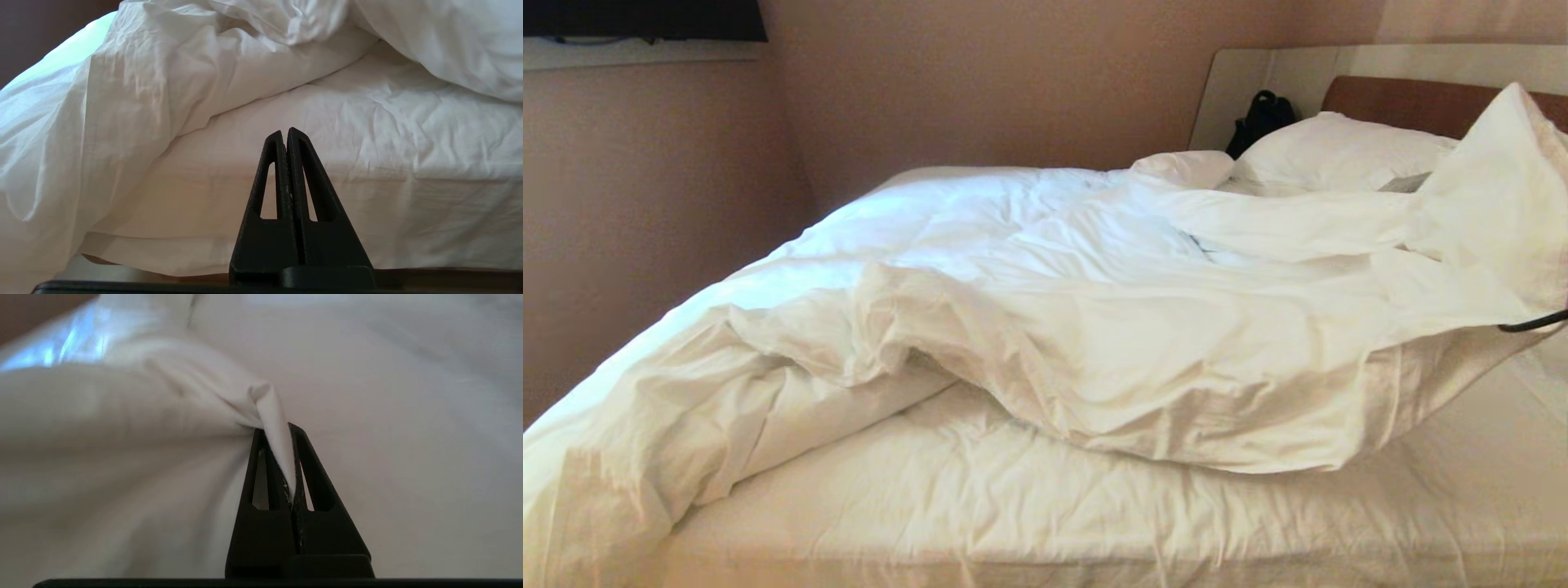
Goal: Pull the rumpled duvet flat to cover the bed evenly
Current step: Flatten the corners of the folded blanket
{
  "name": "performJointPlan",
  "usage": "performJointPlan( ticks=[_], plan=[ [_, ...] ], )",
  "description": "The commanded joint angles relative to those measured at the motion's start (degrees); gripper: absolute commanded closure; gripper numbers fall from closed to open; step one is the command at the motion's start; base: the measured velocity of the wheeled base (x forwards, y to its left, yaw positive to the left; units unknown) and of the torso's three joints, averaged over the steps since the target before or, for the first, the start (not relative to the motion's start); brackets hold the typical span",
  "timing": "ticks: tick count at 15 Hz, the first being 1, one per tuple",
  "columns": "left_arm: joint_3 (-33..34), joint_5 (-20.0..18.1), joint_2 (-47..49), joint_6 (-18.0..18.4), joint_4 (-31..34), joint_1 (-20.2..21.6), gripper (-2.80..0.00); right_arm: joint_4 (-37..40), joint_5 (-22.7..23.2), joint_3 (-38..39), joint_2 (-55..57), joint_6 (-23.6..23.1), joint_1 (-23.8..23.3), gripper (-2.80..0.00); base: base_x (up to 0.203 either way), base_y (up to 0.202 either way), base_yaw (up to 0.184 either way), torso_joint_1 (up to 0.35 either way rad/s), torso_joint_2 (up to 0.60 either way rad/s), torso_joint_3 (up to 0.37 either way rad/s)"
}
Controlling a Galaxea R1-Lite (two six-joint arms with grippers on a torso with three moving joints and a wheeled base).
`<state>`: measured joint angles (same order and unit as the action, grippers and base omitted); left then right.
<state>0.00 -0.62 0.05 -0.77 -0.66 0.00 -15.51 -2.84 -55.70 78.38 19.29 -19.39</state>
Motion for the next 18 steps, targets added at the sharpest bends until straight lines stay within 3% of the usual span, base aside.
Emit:
performJointPlan(
  ticks=[1,9,13,18],
  plan=[
    [0.0,0.01,-0.01,-0.02,-0.04,0.0,0.0,-0.09,2.71,-0.19,-2.72,0.65,-6.34,0.0,0.0,0.0,0.0,0.0,0.0,0.0],
    [0.0,0.01,-0.05,-0.02,-0.04,0.0,0.0,0.01,11.09,-0.4,-6.19,2.49,-26.39,0.0,0.0,0.0,0.0,0.0,0.0,0.0],
    [0.0,0.01,-0.05,-0.02,-0.04,0.0,0.0,-0.01,15.81,-0.72,-5.96,2.55,-34.27,0.0,0.0,0.0,0.0,0.0,0.0,0.0],
    [0.0,0.01,-0.05,-0.02,0.05,0.0,0.0,0.07,17.96,-0.06,-5.1,3.64,-37.34,0.0,0.0,0.0,0.0,0.0,0.0,0.0]
  ],
)
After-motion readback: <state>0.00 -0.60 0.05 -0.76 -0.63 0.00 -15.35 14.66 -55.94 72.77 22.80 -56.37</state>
